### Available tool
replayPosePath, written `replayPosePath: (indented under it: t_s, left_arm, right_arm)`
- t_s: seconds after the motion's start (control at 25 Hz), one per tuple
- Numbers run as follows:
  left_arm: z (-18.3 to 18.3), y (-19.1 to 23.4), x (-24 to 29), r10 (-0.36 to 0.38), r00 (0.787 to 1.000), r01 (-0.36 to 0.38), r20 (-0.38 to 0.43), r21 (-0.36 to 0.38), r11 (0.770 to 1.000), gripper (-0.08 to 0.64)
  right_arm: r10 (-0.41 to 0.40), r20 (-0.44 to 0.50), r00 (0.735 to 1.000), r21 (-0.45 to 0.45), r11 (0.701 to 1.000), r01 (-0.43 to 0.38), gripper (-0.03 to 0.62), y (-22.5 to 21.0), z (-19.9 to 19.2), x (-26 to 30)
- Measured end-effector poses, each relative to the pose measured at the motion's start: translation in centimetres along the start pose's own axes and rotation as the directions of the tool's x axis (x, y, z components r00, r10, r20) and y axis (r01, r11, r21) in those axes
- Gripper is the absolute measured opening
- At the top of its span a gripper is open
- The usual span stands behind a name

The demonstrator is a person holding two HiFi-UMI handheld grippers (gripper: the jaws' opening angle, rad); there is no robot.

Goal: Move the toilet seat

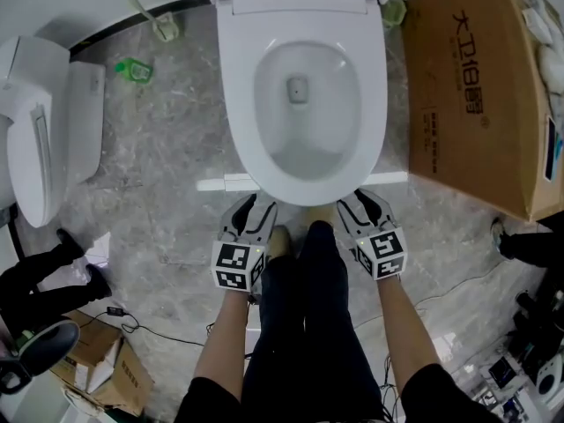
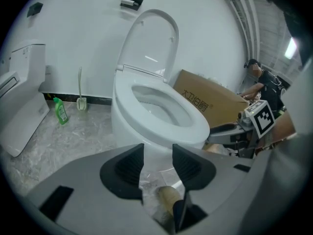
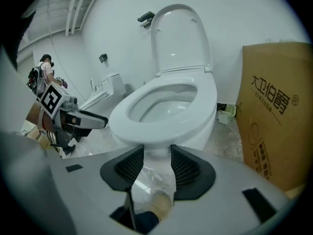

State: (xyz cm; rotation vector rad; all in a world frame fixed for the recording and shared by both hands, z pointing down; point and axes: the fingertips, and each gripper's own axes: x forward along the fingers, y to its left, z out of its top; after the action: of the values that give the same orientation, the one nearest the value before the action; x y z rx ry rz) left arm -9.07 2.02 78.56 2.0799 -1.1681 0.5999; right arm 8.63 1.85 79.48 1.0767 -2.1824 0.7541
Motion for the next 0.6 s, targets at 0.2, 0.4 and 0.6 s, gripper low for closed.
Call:
replayPosePath:
  t_s: [0.2, 0.4, 0.6]
  left_arm:
    - [0.1, -0.2, 0.6, -0.033, 0.999, 0.035, -0.021, 0.062, 0.997, 0.178]
    - [0.5, -0.4, 1.2, -0.052, 0.997, 0.062, -0.062, 0.16, 0.985, 0.179]
    - [-0.5, 0.4, 2.0, -0.019, 0.989, 0.048, -0.148, 0.194, 0.98, 0.196]
  right_arm:
    - [-0.019, -0.01, 1.0, 0.037, 0.999, 0.02, 0.172, 0.1, -0.7, 0.1]
    - [-0.037, -0.011, 0.999, 0.04, 0.998, 0.037, 0.17, 0.2, -0.5, 0.3]
    - [-0.028, -0.009, 1.0, 0.029, 0.999, 0.029, 0.181, 0.0, -0.6, 0.3]
